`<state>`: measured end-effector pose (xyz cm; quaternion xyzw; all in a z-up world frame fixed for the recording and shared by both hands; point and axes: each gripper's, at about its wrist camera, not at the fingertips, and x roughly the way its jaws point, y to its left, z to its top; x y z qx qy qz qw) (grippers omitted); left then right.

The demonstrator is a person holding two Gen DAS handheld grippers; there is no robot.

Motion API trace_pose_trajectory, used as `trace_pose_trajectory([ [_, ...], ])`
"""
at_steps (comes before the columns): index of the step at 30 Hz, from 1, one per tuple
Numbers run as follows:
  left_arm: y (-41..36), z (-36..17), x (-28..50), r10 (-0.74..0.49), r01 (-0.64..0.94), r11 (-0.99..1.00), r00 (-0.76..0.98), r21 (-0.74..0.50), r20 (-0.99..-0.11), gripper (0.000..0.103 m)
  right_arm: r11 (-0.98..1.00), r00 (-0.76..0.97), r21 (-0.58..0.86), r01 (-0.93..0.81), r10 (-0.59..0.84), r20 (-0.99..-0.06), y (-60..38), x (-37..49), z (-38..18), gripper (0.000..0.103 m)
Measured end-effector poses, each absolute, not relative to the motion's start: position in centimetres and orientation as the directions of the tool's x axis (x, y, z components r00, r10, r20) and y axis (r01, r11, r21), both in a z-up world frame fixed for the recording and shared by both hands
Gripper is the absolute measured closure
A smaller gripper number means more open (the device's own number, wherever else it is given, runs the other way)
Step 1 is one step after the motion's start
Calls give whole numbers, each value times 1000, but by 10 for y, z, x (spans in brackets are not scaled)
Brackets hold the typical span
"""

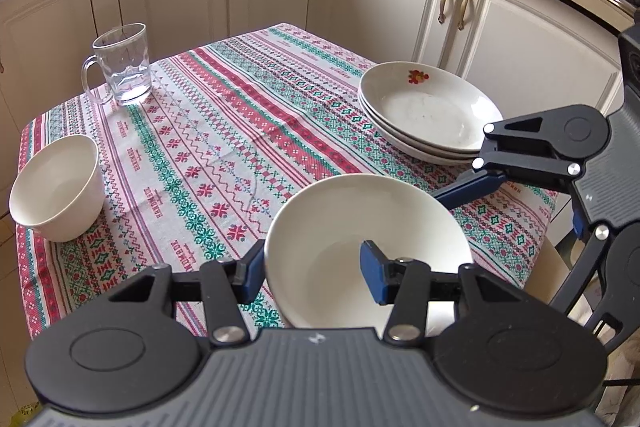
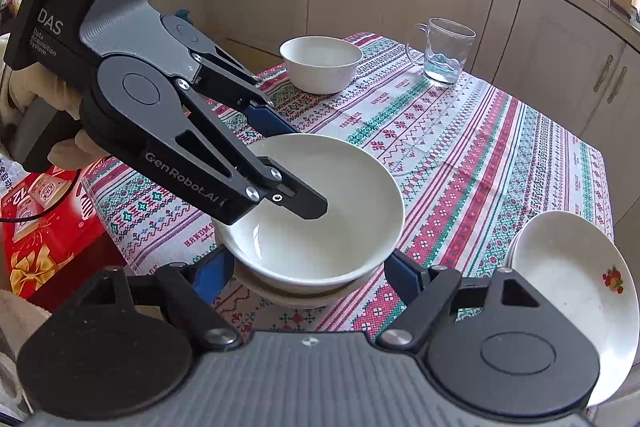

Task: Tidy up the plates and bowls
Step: 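Lower the bowl into the placed bowl and open the left gripper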

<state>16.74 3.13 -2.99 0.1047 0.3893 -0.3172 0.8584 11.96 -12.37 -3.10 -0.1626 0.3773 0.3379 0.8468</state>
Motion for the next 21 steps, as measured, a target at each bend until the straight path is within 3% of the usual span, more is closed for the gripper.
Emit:
trace_pose_trajectory([
  [5,33,-30,166,-466,625,778,502,-67,-729,52,719,481,-7,-695,458,-748,-125,120,-32,16],
  [7,35,-29,165,-462,618,783,509,-65,-726,44,721,499,-19,-692,459,-735,-125,118,-31,1],
  [8,37,-28,164,-461,615,786,516,-63,-722,39,720,505,-18,-694,469,-724,-125,116,-28,0],
  [12,46,-24,159,-443,594,804,546,-44,-711,25,709,505,-12,-705,491,-710,-125,115,-22,0],
  [21,79,-13,148,-388,537,844,609,0,-692,18,701,514,-34,-713,489,-705,-119,118,-17,0],
])
